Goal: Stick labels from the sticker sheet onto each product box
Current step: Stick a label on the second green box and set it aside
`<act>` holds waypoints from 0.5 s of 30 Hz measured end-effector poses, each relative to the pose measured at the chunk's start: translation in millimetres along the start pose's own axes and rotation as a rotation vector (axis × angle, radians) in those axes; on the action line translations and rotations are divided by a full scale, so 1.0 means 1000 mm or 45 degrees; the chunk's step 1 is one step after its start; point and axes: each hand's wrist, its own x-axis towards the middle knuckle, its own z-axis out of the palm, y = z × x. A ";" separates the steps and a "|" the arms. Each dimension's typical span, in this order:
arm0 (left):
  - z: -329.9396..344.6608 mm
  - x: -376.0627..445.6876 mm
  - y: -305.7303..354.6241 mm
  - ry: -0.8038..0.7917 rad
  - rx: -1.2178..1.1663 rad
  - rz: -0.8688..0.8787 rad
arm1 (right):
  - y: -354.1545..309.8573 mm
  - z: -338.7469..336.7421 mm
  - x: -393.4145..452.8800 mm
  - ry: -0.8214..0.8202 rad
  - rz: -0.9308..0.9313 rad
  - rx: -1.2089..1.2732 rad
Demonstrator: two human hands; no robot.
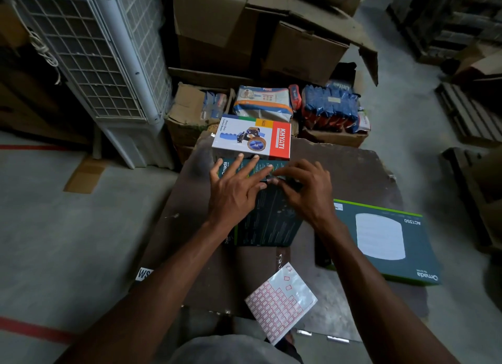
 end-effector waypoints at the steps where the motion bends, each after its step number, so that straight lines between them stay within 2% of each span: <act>1: 0.001 -0.001 0.000 0.000 0.011 0.001 | -0.002 0.003 -0.001 0.008 -0.015 -0.049; 5: 0.000 -0.001 -0.002 0.011 0.031 0.021 | -0.004 0.014 -0.003 0.016 -0.028 -0.190; 10: -0.003 -0.004 -0.013 0.016 0.035 0.110 | 0.002 0.011 -0.007 0.000 -0.101 -0.204; 15: 0.000 -0.004 -0.012 0.052 -0.041 0.082 | 0.008 0.010 -0.009 -0.007 -0.085 -0.151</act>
